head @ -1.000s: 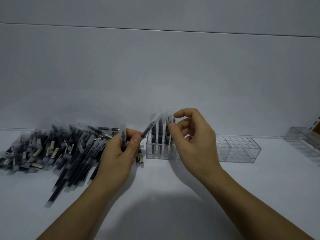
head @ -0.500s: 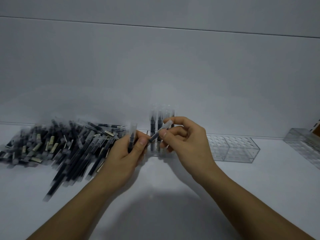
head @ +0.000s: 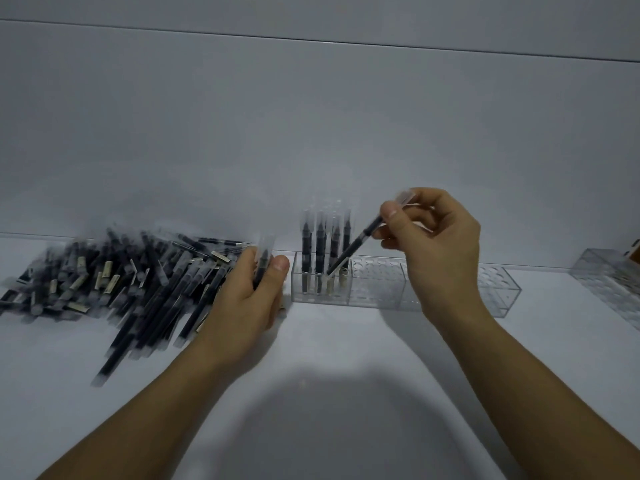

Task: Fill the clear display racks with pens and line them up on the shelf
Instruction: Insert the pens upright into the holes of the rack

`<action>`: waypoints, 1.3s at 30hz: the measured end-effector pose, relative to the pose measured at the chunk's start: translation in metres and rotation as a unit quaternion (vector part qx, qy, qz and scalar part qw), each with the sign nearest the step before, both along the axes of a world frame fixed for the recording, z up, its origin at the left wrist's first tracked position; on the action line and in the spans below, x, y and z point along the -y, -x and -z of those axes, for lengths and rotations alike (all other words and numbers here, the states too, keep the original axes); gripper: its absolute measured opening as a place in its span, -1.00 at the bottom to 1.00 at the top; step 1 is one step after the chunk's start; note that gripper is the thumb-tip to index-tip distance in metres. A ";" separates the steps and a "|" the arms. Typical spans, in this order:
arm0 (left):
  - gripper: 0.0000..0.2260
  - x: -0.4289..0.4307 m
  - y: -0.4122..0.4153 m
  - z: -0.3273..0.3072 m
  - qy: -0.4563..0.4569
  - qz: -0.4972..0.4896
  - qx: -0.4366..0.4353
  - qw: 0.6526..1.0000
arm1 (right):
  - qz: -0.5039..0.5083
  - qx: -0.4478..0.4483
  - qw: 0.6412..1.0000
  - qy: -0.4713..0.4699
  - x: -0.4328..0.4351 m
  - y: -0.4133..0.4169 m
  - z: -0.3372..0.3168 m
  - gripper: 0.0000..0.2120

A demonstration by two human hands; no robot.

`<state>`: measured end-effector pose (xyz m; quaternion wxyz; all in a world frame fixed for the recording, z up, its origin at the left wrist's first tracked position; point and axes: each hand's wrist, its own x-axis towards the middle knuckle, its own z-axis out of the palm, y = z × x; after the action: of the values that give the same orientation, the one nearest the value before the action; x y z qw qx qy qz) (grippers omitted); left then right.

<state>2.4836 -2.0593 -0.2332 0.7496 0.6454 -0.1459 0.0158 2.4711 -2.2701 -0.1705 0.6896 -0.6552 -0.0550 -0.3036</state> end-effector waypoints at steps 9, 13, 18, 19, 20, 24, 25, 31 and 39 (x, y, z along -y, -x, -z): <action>-0.93 -0.004 -0.003 -0.005 -0.018 0.033 -0.024 0.999 | 0.046 0.044 0.992 0.106 0.014 -0.008 0.004 -0.84; -0.81 -0.002 -0.002 -0.006 -0.088 0.009 -0.005 0.996 | 0.063 0.053 0.989 0.126 0.015 -0.010 0.007 -0.83; -0.88 0.004 0.001 0.000 -0.044 -0.001 0.029 0.999 | 0.059 0.052 0.986 0.149 0.012 -0.014 0.014 -0.83; -0.89 0.003 -0.001 0.003 -0.051 0.005 0.037 0.998 | 0.059 0.051 0.985 0.155 0.010 -0.015 0.016 -0.83; -0.89 0.002 -0.003 0.004 -0.079 0.006 0.051 0.996 | 0.058 0.051 0.984 0.162 0.008 -0.016 0.018 -0.82; -0.72 0.002 -0.001 0.004 -0.142 -0.005 0.090 0.986 | 0.059 0.053 0.974 0.212 -0.001 -0.022 0.022 -0.80; -0.69 0.002 0.000 0.002 -0.142 -0.008 0.091 0.986 | 0.062 0.057 0.970 0.227 -0.003 -0.023 0.023 -0.80; -0.79 0.002 0.000 -0.003 -0.122 -0.023 0.081 0.989 | 0.088 0.071 0.960 0.255 -0.007 -0.026 0.022 -0.78; -0.79 0.007 0.001 0.000 -0.105 -0.028 0.064 0.992 | 0.070 0.025 0.960 0.269 -0.001 -0.027 0.016 -0.85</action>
<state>2.4830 -2.0661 -0.2334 0.6662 0.7219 -0.1765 0.0622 2.4981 -2.2693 -0.1863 0.4635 -0.8110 -0.1059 -0.3409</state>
